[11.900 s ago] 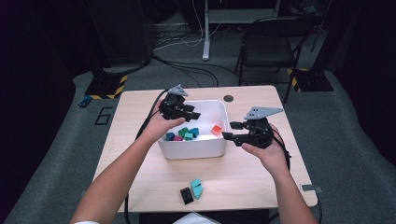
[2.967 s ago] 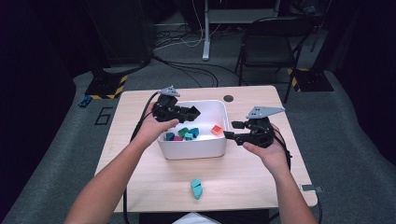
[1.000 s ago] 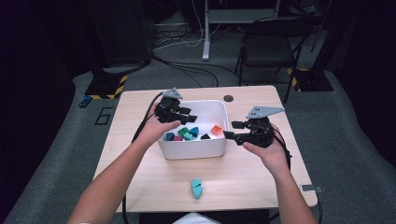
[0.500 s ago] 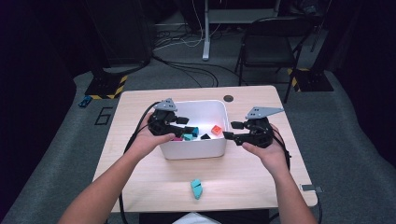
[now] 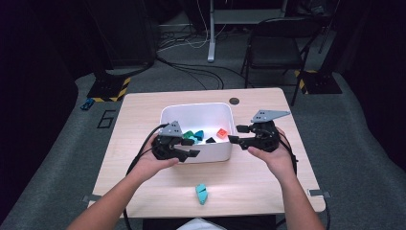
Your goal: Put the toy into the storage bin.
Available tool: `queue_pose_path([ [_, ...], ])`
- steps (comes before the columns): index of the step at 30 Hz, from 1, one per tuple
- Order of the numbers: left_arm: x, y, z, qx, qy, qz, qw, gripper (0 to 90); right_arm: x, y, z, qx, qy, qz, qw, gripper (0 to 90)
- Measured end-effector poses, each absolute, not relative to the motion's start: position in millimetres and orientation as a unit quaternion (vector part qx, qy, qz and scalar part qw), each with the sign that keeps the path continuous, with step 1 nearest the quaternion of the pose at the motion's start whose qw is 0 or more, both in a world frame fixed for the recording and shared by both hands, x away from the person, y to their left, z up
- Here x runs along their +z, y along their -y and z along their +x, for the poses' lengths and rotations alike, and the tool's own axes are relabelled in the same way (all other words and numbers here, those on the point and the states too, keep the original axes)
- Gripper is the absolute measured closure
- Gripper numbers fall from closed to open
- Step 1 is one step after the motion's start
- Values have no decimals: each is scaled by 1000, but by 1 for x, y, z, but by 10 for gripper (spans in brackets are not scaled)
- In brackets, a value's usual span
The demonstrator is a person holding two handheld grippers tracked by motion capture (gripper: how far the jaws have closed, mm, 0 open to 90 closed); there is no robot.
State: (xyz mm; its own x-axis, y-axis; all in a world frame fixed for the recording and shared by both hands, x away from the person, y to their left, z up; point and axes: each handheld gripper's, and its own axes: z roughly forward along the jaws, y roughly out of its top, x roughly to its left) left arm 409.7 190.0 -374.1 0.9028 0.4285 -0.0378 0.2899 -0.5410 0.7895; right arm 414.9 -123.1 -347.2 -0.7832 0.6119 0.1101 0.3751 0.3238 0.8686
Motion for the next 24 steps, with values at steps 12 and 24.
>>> queue_pose_path([
  [12,-409,-189,393,65,-204,880,425,514,-347,123,415,494,-805,307,120,458],
  [24,-444,-183,386,45,-209,885,414,515,-347,123,415,494,-805,307,120,458],
])
